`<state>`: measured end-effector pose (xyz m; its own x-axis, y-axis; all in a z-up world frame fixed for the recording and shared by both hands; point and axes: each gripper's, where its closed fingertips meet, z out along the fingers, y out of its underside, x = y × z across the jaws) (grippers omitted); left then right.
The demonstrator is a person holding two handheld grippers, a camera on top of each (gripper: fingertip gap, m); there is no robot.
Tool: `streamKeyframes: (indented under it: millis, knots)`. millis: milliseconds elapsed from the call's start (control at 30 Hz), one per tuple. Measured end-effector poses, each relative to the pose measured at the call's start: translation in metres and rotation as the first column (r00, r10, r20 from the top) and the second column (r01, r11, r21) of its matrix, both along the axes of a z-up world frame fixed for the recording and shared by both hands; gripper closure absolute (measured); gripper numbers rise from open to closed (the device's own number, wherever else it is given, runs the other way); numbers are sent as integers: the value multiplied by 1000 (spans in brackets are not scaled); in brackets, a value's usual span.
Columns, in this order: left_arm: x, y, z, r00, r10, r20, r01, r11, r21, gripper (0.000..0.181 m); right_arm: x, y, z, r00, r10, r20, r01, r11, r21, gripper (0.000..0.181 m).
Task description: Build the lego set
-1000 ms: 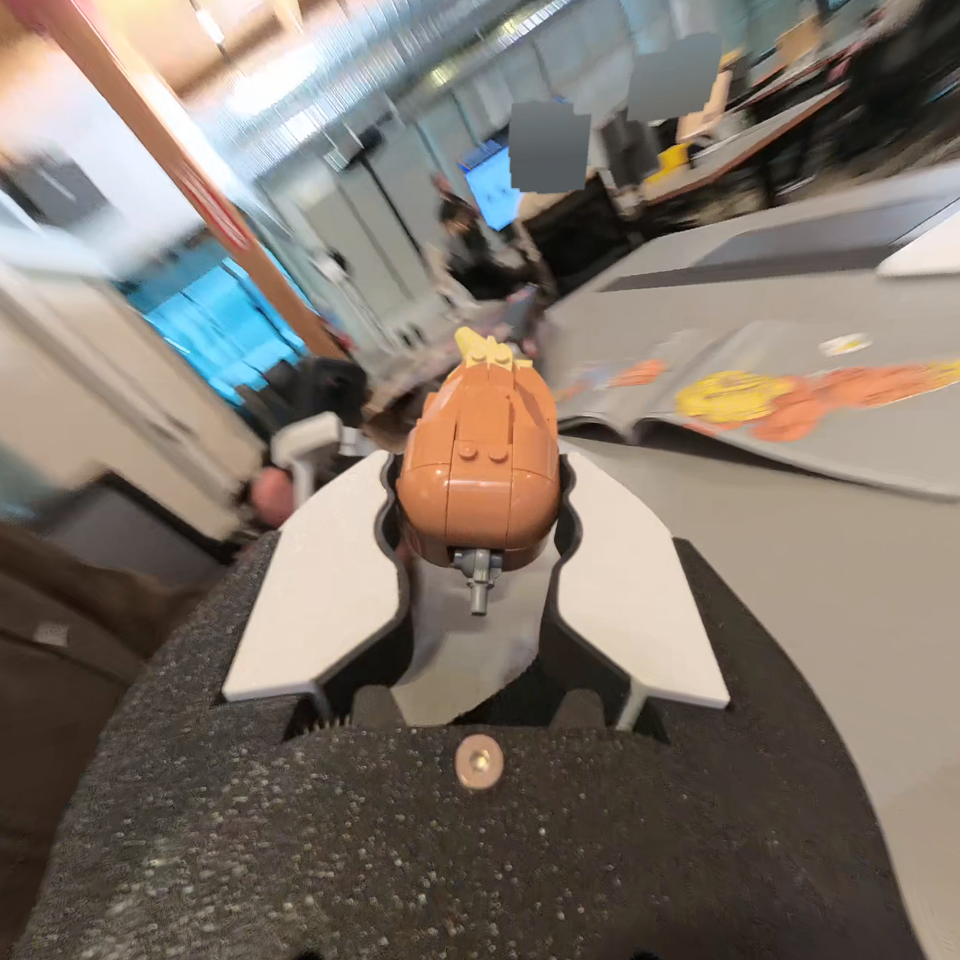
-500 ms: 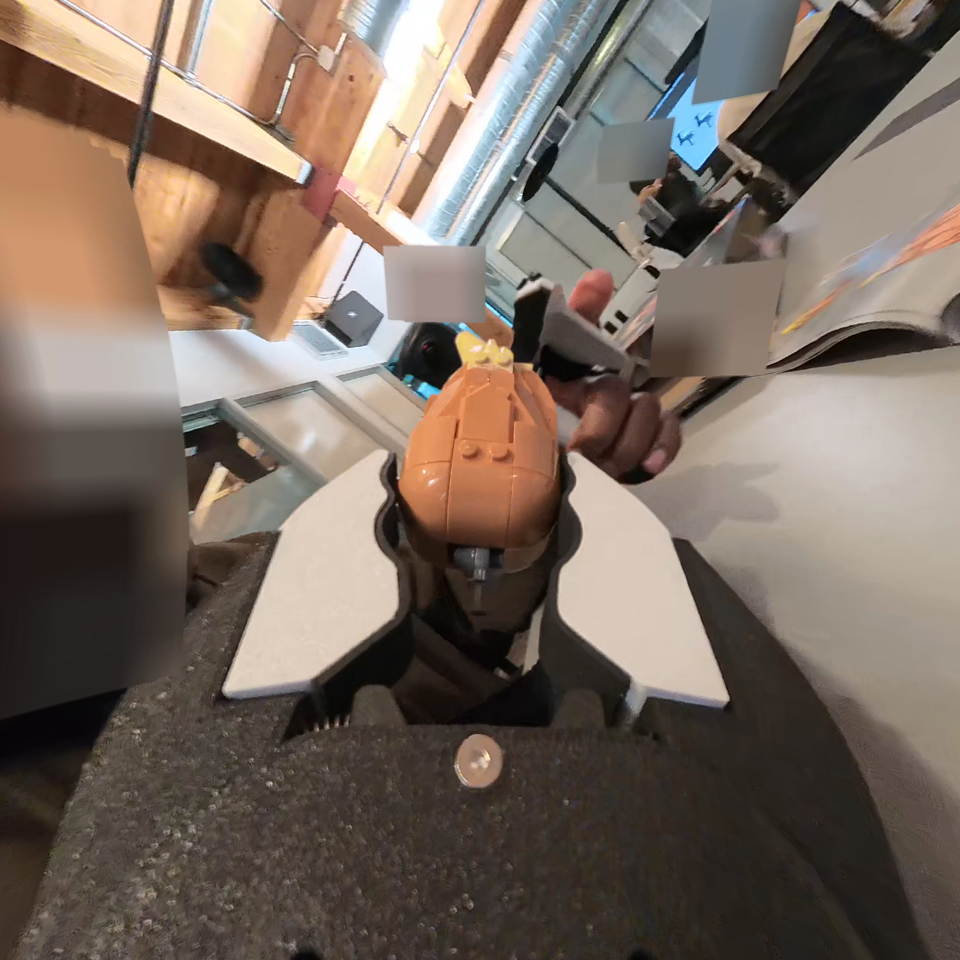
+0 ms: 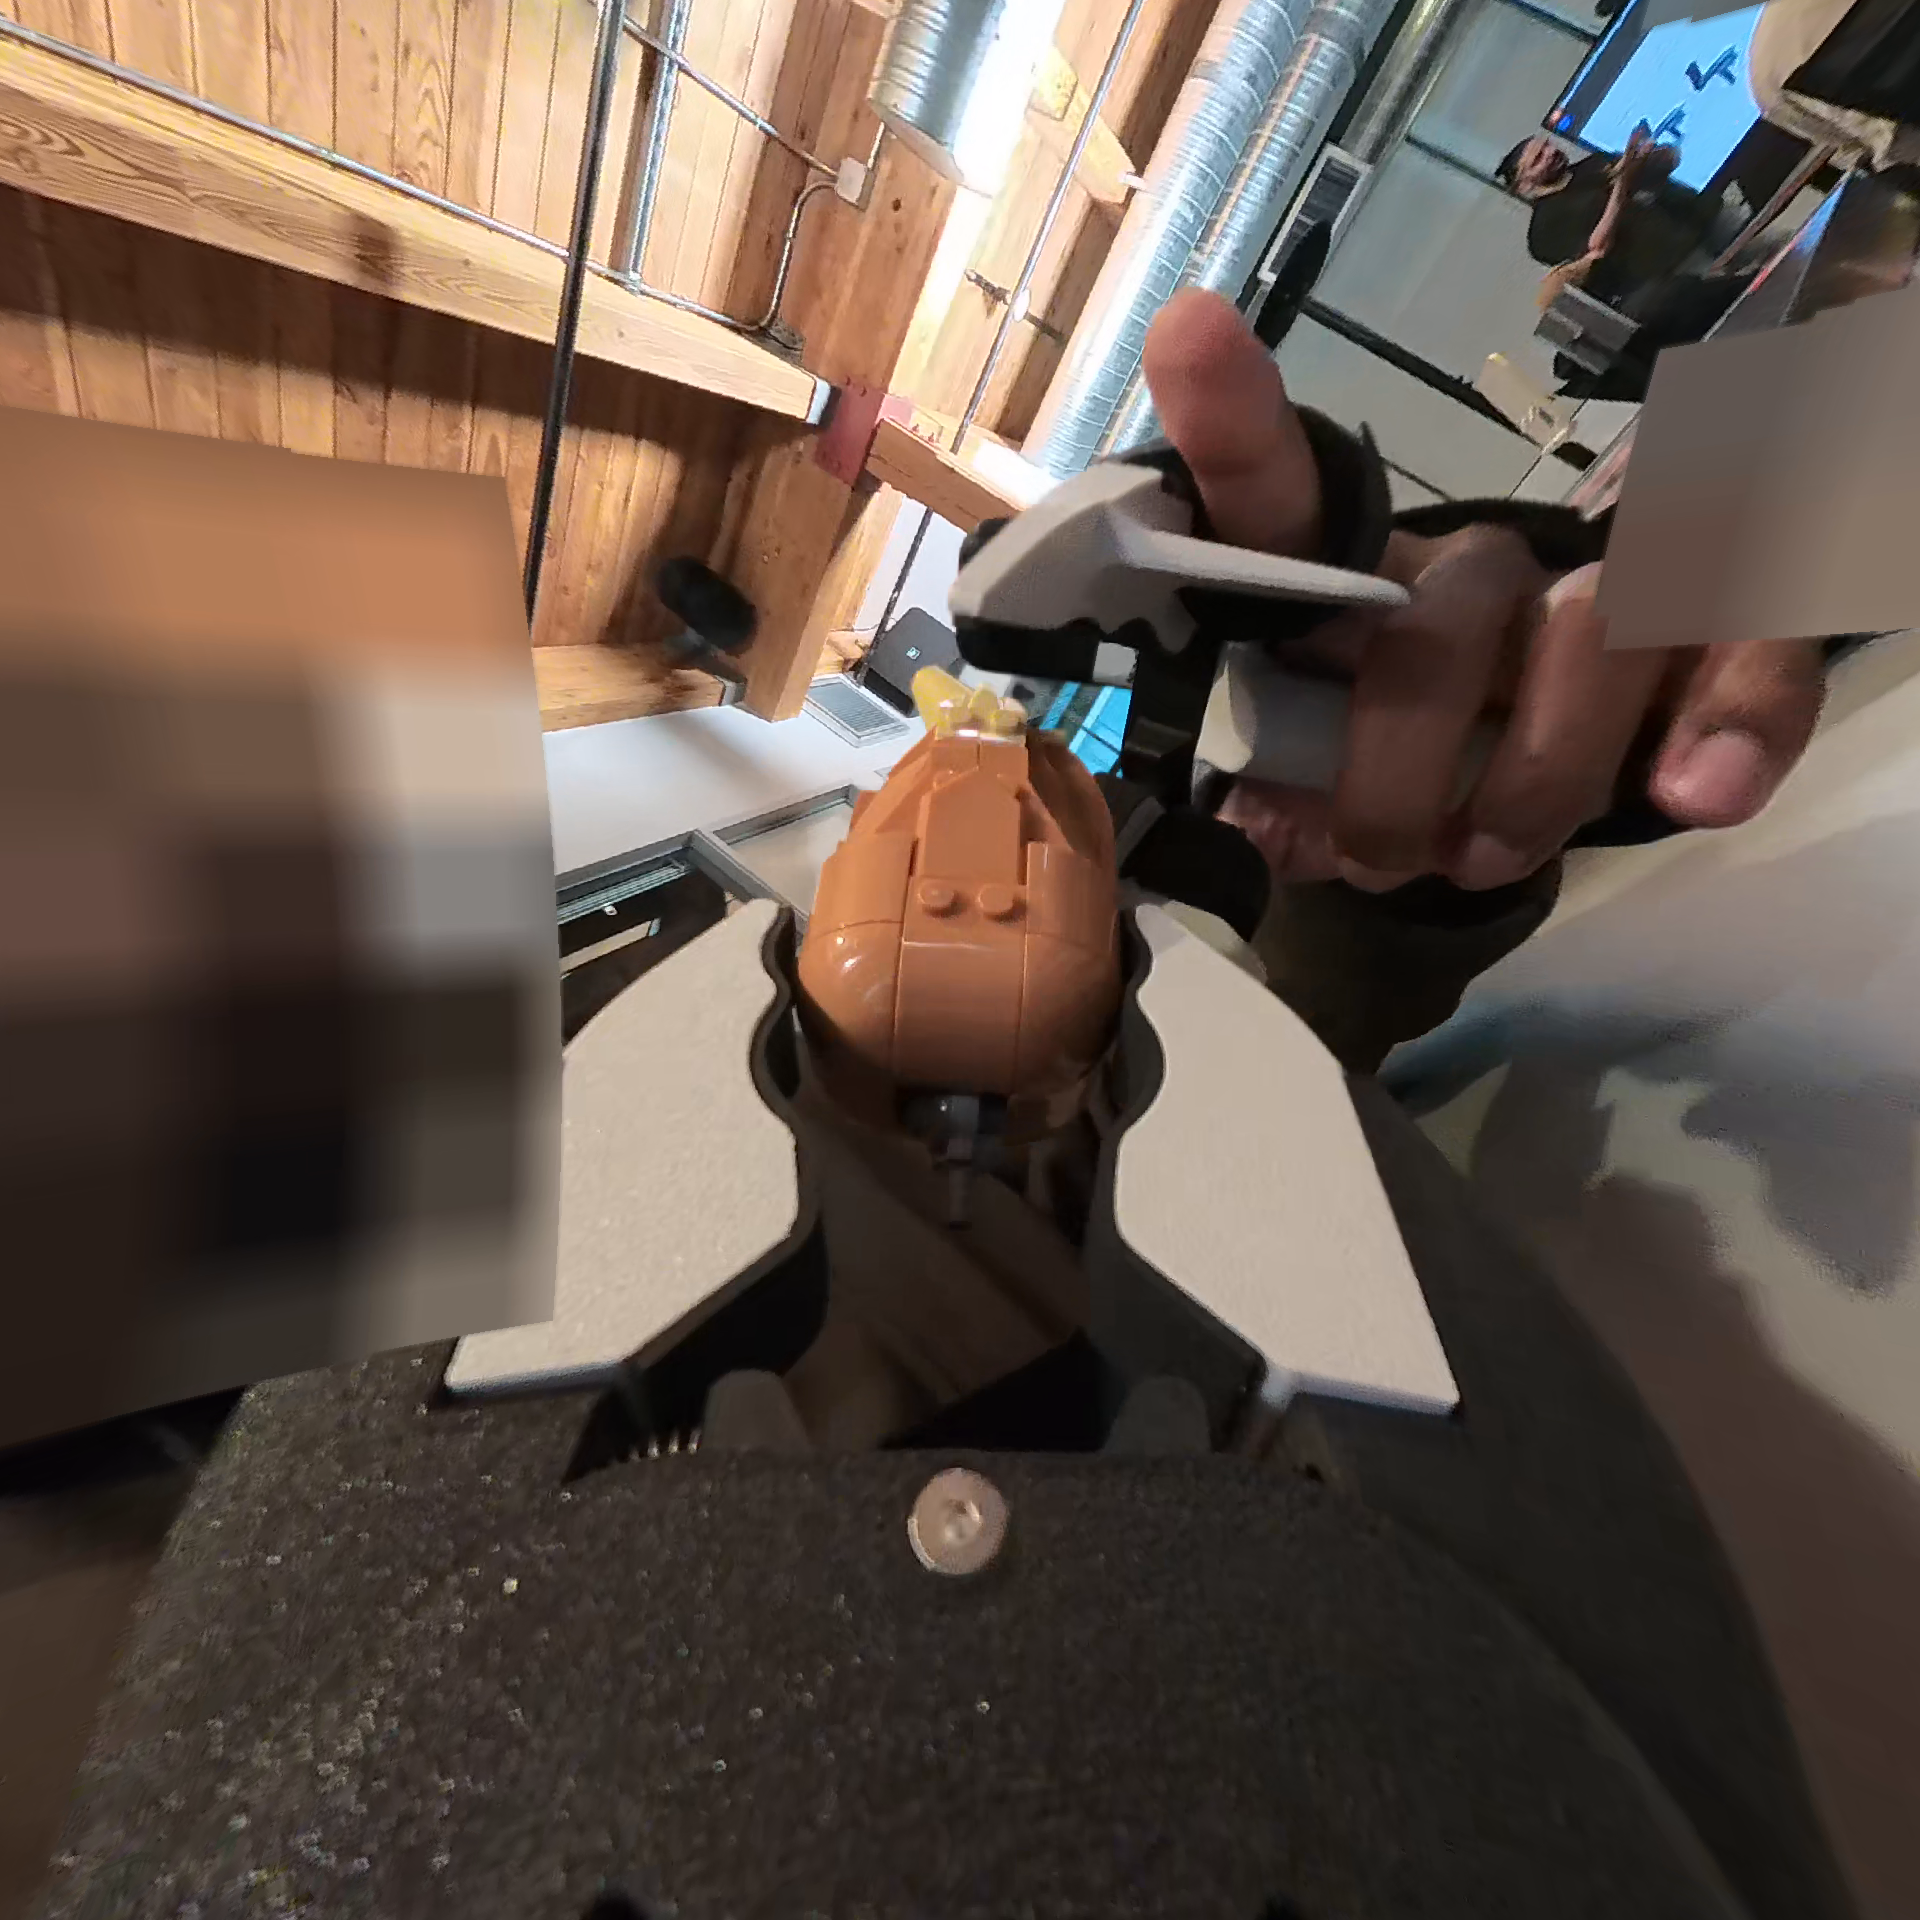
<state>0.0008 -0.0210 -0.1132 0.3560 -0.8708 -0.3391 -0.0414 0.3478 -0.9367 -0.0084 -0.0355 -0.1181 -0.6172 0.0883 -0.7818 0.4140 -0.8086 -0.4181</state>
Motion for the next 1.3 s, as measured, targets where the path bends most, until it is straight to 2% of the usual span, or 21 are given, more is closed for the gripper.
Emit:
streamKeyframes:
  millis: [133,300,533,633,767,1100,1300]
  knots:
    - [2,-7,2,996,-68,56,69,998,-13,112,-3,-7,-2,1000,30,5,-30,1000,-3,122]
    - [6,-18,-1,986,-142,82,146,989,-40,130,-8,-11,-7,998,63,22,-63,998,-20,122]
    - [6,-15,-9,995,-82,59,85,995,-43,126,-12,-10,-13,997,58,46,-57,998,-24,123]
    - [7,-13,-18,999,-39,-4,39,999,-27,120,-13,-10,-15,997,54,58,-53,998,-20,123]
    - [6,-13,-20,1000,-14,-19,14,1000,5,125,-14,-11,-18,996,52,72,-52,999,-14,123]
    - [2,-5,-24,999,43,10,-43,999,20,126,-16,-5,-22,994,52,93,-52,999,-9,122]
    - [-4,4,-22,995,83,58,-82,997,-12,126,-17,10,-25,995,0,102,-7,998,66,121]
